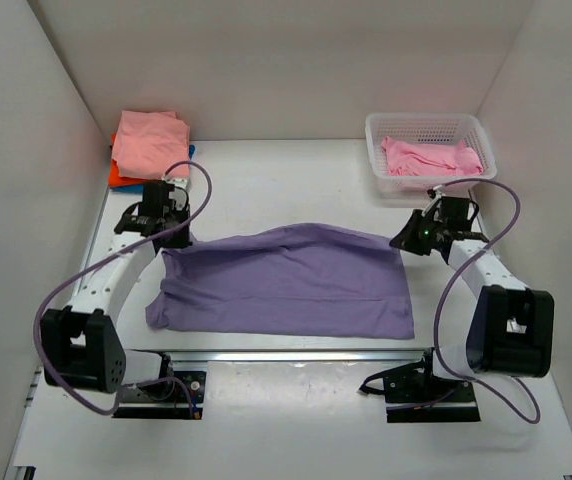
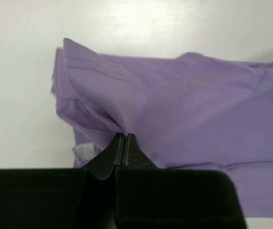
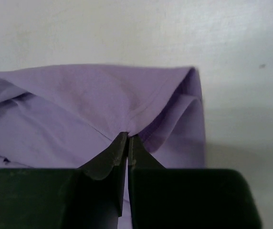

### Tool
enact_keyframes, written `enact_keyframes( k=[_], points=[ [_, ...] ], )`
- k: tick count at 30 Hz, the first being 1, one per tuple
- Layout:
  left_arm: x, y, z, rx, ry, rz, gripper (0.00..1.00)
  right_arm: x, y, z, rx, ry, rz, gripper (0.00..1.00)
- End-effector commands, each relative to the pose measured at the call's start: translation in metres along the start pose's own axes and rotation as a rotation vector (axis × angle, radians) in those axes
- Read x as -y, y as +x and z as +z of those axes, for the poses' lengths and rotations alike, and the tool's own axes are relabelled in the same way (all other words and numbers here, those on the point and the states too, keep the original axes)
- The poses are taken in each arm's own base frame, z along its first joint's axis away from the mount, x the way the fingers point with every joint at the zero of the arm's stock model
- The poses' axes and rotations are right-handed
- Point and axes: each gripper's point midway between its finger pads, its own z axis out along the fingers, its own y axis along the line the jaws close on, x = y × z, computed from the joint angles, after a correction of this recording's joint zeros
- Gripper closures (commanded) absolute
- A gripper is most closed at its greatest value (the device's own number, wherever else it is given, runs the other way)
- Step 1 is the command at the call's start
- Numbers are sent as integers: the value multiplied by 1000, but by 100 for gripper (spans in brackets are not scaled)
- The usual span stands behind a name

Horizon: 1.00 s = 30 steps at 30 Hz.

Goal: Fold and stack the t-shirts
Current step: Fold the other side of the tshirt into a rectangle

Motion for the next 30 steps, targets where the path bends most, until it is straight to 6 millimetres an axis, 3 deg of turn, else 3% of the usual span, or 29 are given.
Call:
enact_keyframes(
  k=[1, 5, 14, 22, 24, 25, 26, 29, 30],
  points=[
    [-21, 15, -21, 31, -129, 5, 100, -6, 9, -17, 10, -27, -4, 100],
    [-23, 44, -24, -7, -130, -4, 100, 7, 29, -27, -9, 20, 11, 100],
    [-20, 75, -41, -4, -116, -10, 100, 38, 52, -52, 5, 91, 63, 99],
    [-17, 88, -48, -1, -107, -7, 100, 33, 75, -59, -55, 96, 80, 100],
    [-17, 89, -51, 8, -109, -2, 86, 29, 86, -66, -93, 103, 102, 100],
    [-18, 91, -52, 4, -114, -8, 68, 26, 88, -68, -98, 96, 96, 94],
    [-19, 88, -54, 25, -118, -24, 57, 20, 91, -72, -101, 90, 105, 89],
    [-23, 82, -60, 63, -141, -31, 49, 9, 87, -86, -40, 98, 82, 56],
    [-22, 82, -60, 60, -139, -29, 48, 5, 83, -91, -7, 95, 80, 50]
  ],
)
